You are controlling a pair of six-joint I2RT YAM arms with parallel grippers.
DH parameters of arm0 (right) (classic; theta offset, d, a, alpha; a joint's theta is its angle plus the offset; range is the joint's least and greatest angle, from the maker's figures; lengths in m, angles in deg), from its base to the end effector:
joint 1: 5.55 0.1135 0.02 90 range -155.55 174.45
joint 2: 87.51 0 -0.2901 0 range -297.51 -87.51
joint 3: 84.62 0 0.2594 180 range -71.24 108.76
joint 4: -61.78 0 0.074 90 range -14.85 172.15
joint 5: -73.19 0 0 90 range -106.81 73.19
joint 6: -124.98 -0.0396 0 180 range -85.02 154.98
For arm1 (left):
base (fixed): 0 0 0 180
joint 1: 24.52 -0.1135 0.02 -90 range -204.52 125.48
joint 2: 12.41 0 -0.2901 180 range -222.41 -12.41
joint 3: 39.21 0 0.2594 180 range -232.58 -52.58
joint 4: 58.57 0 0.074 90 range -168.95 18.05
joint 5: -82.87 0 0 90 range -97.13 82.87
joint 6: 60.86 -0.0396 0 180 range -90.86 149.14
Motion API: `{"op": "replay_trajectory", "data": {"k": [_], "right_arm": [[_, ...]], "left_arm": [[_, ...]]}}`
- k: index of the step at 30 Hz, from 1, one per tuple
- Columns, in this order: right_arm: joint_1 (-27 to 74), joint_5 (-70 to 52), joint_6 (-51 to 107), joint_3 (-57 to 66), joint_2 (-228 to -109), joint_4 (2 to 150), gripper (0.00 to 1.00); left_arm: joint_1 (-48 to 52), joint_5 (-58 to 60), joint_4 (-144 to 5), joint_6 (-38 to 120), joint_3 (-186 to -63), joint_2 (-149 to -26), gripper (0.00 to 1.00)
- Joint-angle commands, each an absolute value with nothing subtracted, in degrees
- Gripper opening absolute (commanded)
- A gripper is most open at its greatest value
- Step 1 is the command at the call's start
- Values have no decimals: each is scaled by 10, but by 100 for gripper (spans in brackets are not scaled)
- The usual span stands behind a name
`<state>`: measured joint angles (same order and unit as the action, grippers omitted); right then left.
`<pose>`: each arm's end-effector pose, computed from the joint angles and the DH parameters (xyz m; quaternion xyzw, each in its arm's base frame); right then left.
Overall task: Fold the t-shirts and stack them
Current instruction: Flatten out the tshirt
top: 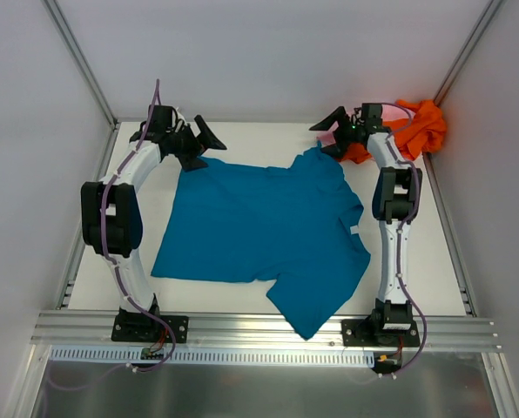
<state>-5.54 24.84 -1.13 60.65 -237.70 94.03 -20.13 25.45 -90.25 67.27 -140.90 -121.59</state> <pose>0.6127 0.0264 0.1729 0.1090 0.8449 0.4316 0.2966 0.4528 -0.0561 0.2859 -0.1364 0.8646 -0.3855 0.2920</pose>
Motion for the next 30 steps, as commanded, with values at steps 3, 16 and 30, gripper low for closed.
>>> {"op": "replay_trajectory", "data": {"k": [3, 16, 30], "right_arm": [[-30, 272, -27, 616, -2382, 923, 99], [-46, 236, 44, 619, -2381, 993, 99], [-84, 194, 108, 611, -2364, 1067, 14]], "left_arm": [[-207, 269, -901, 663, -1442, -1221, 99], [-215, 275, -907, 657, -1440, -1224, 99], [-217, 280, -908, 656, -1447, -1233, 99]]}}
